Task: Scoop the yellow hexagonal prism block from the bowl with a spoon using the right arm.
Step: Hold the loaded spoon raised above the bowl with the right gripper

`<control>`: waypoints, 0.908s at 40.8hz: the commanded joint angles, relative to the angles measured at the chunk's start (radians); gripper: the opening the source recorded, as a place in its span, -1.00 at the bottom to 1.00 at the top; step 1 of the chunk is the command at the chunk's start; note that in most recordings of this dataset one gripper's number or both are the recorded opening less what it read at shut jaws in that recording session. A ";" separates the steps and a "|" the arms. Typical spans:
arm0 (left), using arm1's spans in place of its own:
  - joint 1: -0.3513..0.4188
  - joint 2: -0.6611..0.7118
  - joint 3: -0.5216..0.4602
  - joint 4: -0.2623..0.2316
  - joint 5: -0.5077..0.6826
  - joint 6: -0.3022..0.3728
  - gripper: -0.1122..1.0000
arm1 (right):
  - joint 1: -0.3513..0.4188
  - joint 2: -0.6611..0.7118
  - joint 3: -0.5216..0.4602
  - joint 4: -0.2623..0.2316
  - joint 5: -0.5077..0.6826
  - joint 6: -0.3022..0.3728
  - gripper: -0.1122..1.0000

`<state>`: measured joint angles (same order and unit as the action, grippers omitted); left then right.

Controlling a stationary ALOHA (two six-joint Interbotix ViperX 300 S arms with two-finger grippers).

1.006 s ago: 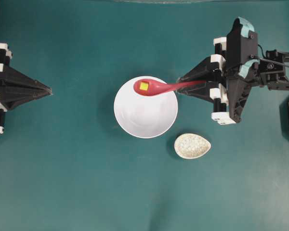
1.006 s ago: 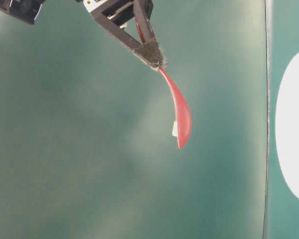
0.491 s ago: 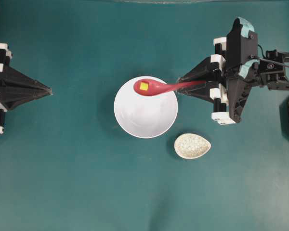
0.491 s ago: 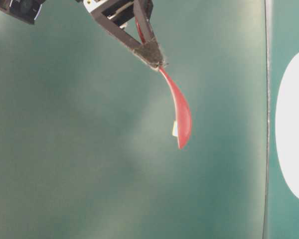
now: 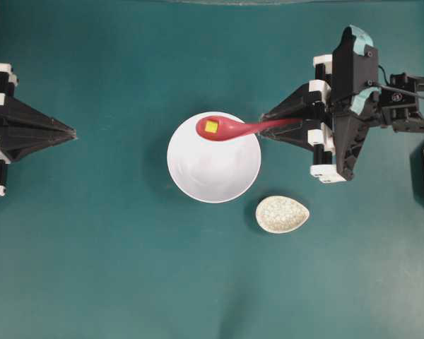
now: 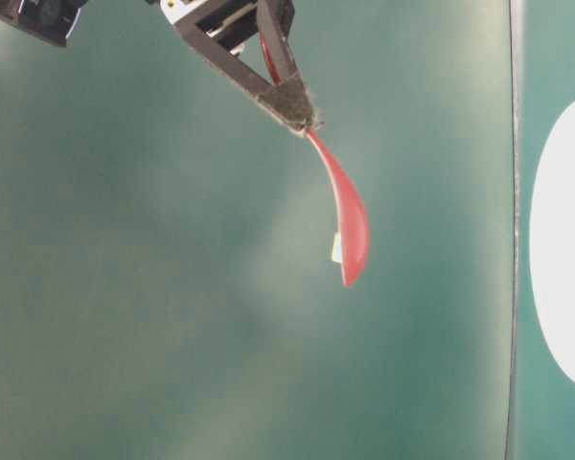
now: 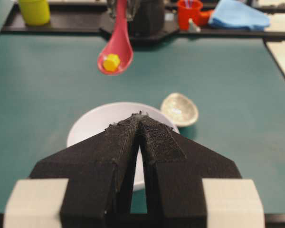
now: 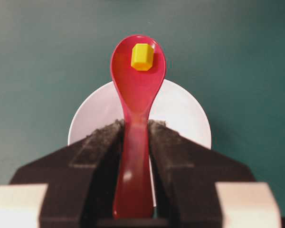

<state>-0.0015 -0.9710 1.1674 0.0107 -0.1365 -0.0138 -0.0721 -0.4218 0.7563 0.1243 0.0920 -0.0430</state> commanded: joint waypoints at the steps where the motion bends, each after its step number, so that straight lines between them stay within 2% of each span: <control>1: 0.000 0.006 -0.021 0.003 -0.005 -0.002 -0.72 | 0.003 -0.021 -0.009 -0.002 -0.011 0.000 -0.36; 37: 0.000 0.003 -0.021 0.003 -0.005 -0.002 -0.72 | 0.003 -0.020 -0.009 -0.002 -0.058 0.003 -0.36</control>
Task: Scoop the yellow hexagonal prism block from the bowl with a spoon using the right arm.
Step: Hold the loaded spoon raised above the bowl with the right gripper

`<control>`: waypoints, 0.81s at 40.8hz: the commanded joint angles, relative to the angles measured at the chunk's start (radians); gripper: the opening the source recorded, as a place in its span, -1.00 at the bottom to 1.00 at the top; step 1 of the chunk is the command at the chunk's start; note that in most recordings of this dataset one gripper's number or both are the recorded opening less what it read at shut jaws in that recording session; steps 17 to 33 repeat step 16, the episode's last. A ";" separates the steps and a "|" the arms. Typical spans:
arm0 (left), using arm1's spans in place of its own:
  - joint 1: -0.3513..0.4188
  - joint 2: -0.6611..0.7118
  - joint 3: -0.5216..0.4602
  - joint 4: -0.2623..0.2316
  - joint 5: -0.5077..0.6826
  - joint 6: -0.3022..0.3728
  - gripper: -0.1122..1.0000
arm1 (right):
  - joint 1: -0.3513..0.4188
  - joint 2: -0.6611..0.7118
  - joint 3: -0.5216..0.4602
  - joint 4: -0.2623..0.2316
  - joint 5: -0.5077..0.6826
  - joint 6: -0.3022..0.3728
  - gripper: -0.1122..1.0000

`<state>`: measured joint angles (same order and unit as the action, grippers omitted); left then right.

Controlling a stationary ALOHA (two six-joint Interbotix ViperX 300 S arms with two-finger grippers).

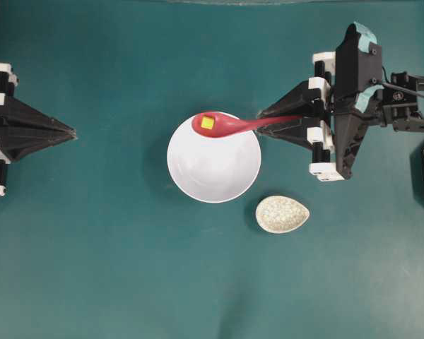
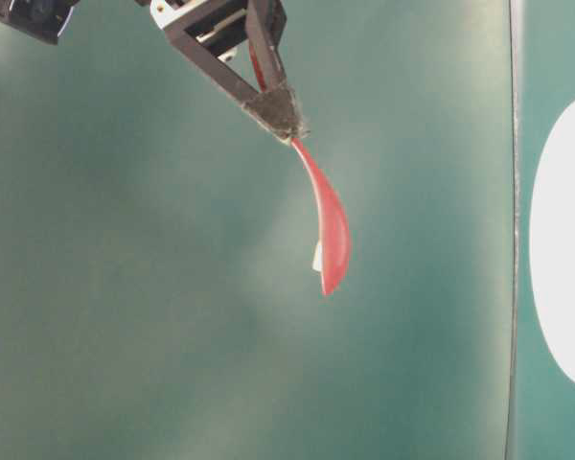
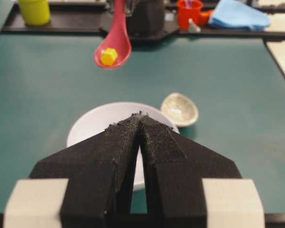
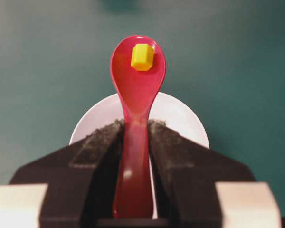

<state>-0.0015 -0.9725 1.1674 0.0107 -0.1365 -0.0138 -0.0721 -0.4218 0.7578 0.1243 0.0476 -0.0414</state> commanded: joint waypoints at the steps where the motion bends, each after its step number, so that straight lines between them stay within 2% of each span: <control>1: -0.002 0.005 -0.021 0.003 -0.005 -0.002 -0.72 | 0.003 -0.021 -0.012 -0.002 -0.012 0.002 -0.36; 33: 0.000 0.008 -0.021 0.003 -0.005 0.011 -0.72 | 0.002 -0.020 -0.011 0.012 -0.003 0.011 -0.36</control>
